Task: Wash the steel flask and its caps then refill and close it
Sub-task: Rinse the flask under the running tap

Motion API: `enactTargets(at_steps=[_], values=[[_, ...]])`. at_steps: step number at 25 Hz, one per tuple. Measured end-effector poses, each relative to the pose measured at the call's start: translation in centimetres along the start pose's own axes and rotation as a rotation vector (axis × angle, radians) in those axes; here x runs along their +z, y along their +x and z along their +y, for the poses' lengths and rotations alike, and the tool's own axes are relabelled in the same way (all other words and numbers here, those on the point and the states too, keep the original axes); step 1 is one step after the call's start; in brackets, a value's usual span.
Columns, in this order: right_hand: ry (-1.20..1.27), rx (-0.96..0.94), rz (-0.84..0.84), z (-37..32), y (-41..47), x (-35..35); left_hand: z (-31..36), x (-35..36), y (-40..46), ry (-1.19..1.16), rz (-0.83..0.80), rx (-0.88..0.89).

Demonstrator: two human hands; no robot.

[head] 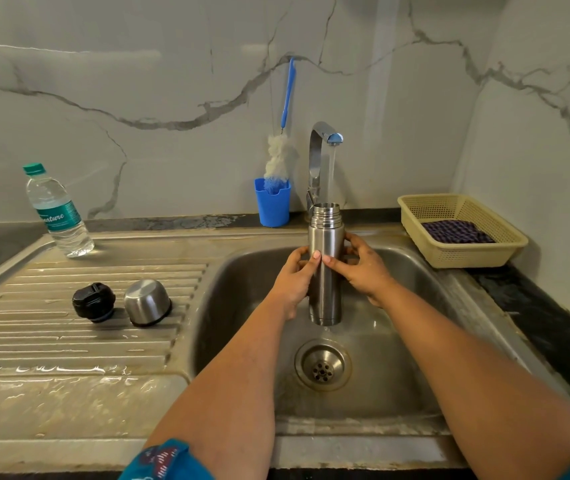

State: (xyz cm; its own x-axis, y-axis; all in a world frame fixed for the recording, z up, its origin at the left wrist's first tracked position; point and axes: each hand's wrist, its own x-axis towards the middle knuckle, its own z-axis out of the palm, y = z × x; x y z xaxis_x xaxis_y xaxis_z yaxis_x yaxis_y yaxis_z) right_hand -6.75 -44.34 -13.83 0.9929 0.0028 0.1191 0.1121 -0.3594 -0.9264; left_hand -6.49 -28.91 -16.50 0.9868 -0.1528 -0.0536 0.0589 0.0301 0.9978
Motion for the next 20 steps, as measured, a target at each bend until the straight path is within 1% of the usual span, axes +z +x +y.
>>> enactTargets(at_steps=[7, 20], values=[[-0.067, -0.039, 0.035, -0.1, -0.07, 0.27, -0.04, -0.35, 0.32, -0.07, 0.003, -0.003], [-0.088, -0.027, 0.04, -0.23, -0.11, 0.19, 0.07, -0.11, 0.17, -0.056, 0.002, 0.002]])
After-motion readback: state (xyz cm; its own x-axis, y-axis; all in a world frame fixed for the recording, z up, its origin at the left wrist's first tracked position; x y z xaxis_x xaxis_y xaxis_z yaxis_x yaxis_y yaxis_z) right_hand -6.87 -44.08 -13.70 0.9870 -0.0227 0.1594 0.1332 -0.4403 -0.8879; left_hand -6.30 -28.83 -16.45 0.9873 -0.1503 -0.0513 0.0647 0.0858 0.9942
